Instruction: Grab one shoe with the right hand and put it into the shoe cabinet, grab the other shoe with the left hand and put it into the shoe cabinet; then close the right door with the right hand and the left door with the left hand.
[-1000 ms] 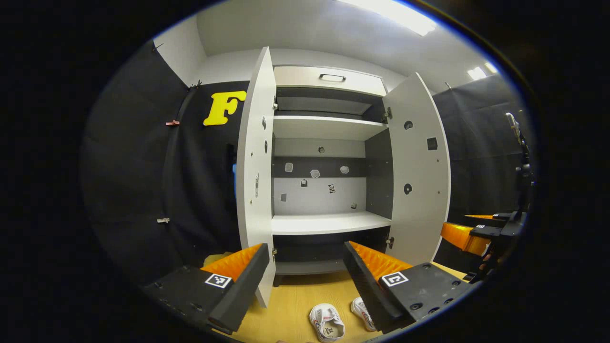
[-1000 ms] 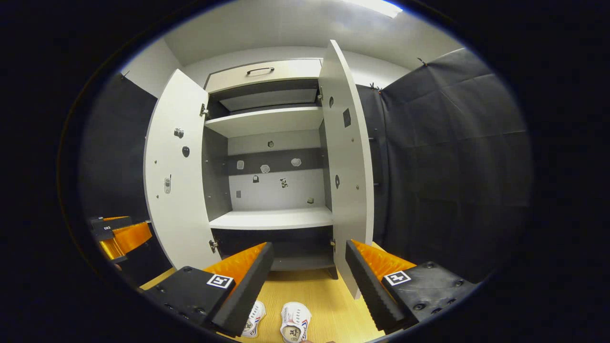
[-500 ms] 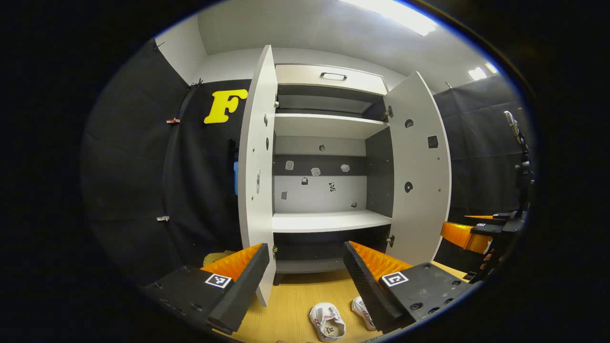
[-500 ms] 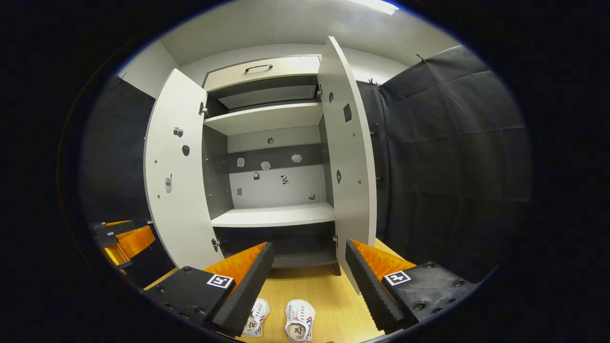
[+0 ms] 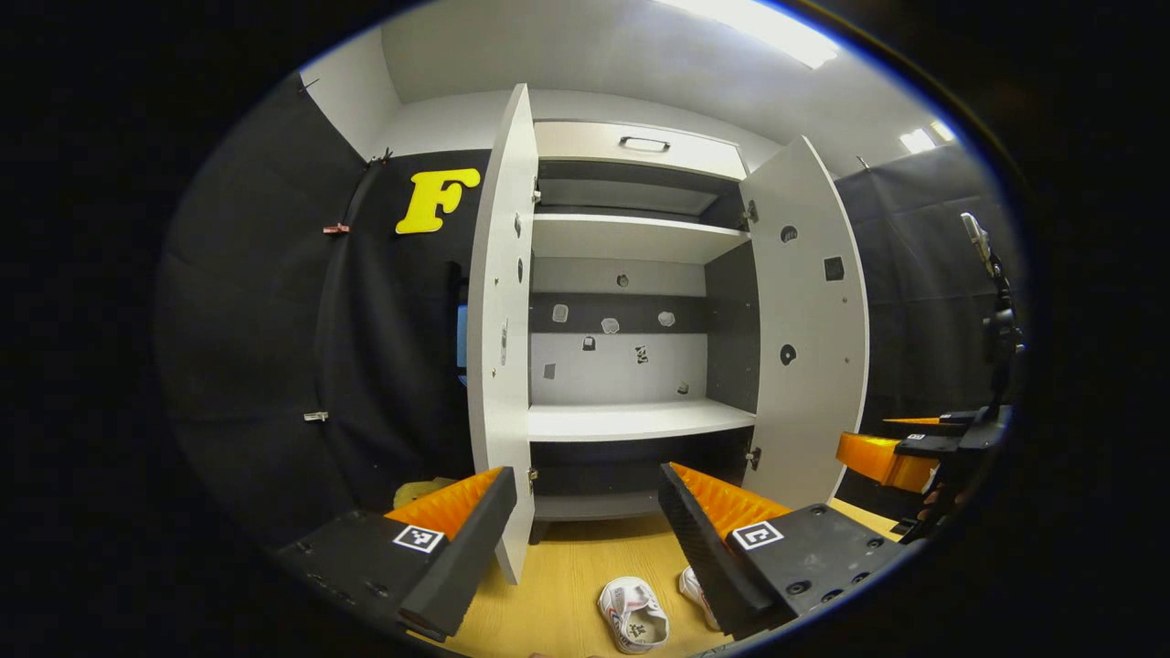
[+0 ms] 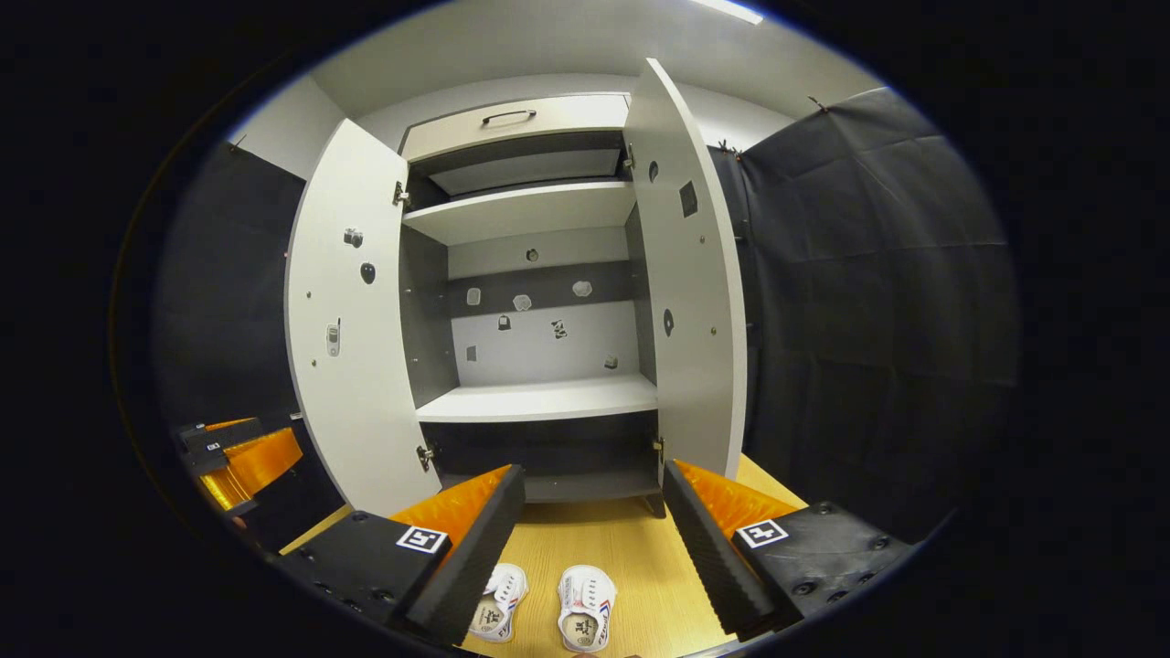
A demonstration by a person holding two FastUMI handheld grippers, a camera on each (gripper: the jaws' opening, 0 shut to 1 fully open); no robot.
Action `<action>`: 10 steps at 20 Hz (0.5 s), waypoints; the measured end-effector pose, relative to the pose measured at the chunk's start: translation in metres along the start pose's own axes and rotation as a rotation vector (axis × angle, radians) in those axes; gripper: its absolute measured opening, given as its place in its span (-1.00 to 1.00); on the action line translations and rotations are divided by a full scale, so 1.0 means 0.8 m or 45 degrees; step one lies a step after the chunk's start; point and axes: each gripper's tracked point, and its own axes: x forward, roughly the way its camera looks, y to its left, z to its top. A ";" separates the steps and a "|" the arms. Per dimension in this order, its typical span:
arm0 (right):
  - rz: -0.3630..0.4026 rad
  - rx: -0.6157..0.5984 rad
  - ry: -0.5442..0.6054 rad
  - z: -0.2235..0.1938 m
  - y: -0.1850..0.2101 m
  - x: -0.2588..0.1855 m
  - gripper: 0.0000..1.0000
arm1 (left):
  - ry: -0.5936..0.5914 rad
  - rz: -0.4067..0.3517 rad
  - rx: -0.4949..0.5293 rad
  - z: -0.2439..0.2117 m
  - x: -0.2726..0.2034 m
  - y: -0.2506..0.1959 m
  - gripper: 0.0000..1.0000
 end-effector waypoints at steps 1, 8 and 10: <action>0.003 0.000 0.012 -0.004 0.002 0.002 0.97 | 0.000 0.004 0.000 -0.002 0.000 0.002 0.96; 0.030 -0.004 0.162 -0.057 0.012 0.020 0.97 | 0.033 0.015 0.004 -0.019 -0.007 0.015 0.96; 0.048 -0.013 0.240 -0.086 0.018 0.023 0.97 | 0.052 0.012 0.006 -0.029 -0.013 0.016 0.96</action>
